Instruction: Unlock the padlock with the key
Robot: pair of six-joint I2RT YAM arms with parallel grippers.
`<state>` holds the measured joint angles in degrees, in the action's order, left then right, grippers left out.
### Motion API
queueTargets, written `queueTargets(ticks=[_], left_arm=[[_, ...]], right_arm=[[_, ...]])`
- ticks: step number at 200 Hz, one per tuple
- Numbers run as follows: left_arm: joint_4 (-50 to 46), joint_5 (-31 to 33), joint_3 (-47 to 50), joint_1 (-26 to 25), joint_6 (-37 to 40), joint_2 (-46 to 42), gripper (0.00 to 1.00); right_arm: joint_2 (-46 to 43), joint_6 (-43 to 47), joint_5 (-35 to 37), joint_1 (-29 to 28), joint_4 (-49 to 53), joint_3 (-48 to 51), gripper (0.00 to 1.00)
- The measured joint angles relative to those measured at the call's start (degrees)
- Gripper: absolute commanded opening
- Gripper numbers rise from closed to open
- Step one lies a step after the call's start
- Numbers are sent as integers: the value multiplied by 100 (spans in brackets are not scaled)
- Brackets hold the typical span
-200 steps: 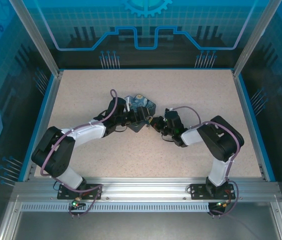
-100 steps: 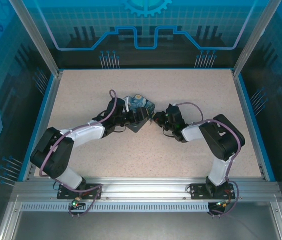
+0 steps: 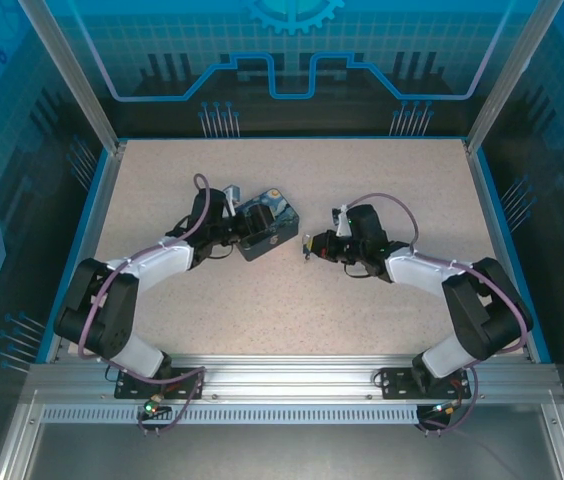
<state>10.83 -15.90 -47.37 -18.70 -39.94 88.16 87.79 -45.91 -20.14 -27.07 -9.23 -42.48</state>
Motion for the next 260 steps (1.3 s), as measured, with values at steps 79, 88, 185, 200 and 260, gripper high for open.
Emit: queueTargets(ticks=[79, 88, 185, 200, 260], left_arm=[[-846, -120, -94, 269, 404, -1049, 99], [-933, -138, -114, 330, 437, -1231, 99], [-2109, -131, -111, 1115, 750, -2887, 99], [-2262, -39, -111, 1276, 813, -3119, 99], [-2277, 1381, 772, 1561, 1224, -3993, 99]], right_arm=[[450, 31, -573, -181, 798, 142, 4], [546, 7, -544, -175, 793, 168, 5], [57, 85, 20, 144, 975, 422, 46], [-487, 280, 352, 216, 1226, 422, 52], [-2498, 1438, 2341, 629, 2277, 151, 98]])
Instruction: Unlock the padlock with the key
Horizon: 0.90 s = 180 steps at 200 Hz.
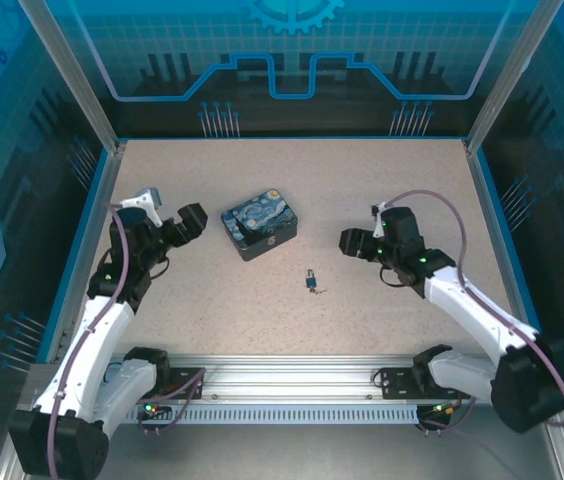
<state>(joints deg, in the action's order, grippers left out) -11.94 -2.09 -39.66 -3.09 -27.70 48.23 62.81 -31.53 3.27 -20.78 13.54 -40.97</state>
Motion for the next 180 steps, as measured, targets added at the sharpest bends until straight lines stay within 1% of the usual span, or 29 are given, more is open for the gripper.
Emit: queueTargets(ticks=[3, 24, 40, 56, 80, 98, 118, 132, 159, 180], left_arm=[[33, 92, 72, 0, 37, -15, 99], [291, 844, 623, 15, 245, -20, 99], [557, 1445, 1014, 28, 450, 31, 99], [1056, 1895, 1392, 37, 754, 164, 99], [1696, 2232, 1818, 46, 1128, 531, 99], [2092, 2291, 1928, 63, 1276, 894, 99], [2688, 2253, 2017, 76, 1401, 1390, 99], [2994, 2114, 2033, 87, 1491, 1670, 99], [3783, 1838, 2048, 103, 1738, 2063, 99], [4452, 1484, 2046, 118, 1991, 2468, 99]], right_arm=[[-83, 127, 101, 39, 20, 2, 100], [-509, 505, 732, 404, -68, 122, 100], [-737, 824, 1086, 809, -321, 466, 100], [-850, 1110, 1266, 1182, -809, 1014, 100], [-835, 1419, 1263, 1777, -1283, 1692, 100], [-671, 1663, 1255, 1950, -1912, 1937, 100], [-184, 1950, 1082, 1967, -2885, 2103, 100], [284, 2087, 909, 1967, -3569, 2201, 100], [1010, 2463, 691, 1864, -4511, 2234, 100], [1532, 2671, 525, 1827, -5442, 2258, 100]])
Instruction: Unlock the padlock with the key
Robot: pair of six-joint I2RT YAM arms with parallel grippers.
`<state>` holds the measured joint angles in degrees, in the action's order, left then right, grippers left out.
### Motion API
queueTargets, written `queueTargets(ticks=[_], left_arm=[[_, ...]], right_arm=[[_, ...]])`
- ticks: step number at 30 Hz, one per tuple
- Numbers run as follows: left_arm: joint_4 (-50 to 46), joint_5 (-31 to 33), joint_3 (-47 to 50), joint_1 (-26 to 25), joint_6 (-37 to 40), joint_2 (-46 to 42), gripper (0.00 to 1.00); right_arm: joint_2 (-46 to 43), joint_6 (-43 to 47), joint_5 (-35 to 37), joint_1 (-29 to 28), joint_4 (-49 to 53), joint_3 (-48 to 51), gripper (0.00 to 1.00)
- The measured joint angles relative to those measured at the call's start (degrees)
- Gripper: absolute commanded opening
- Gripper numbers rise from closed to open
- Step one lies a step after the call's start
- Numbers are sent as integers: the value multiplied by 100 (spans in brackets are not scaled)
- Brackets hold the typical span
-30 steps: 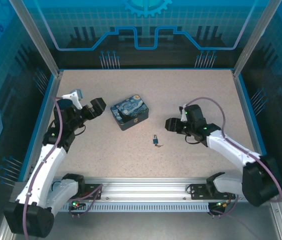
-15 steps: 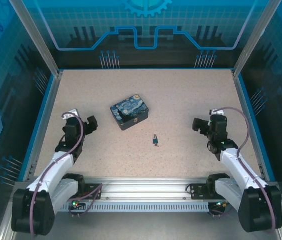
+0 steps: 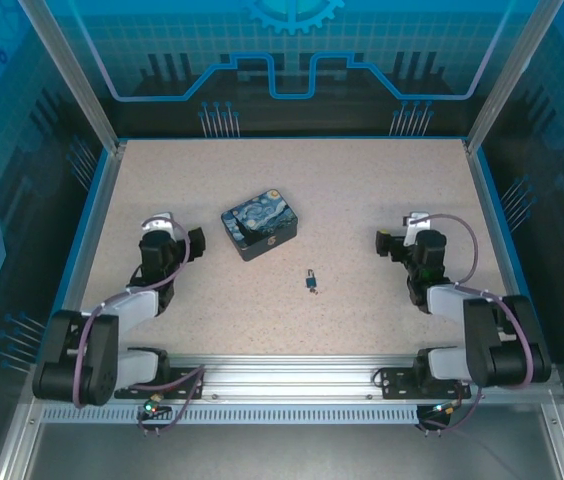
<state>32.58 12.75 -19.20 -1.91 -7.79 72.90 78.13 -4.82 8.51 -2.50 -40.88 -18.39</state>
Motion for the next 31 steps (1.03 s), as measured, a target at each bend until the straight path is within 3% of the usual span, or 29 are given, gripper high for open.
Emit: queueTargets(ticks=[3, 9, 31], left_arm=[[365, -389, -76, 0, 319, 422, 99], [1729, -754, -61, 0, 704, 1504, 99], [1834, -855, -208, 160, 778, 1574, 99]], right_arm=[[549, 105, -155, 4, -632, 55, 100], [750, 219, -258, 2, -374, -398, 100], [752, 452, -323, -57, -205, -535, 100]])
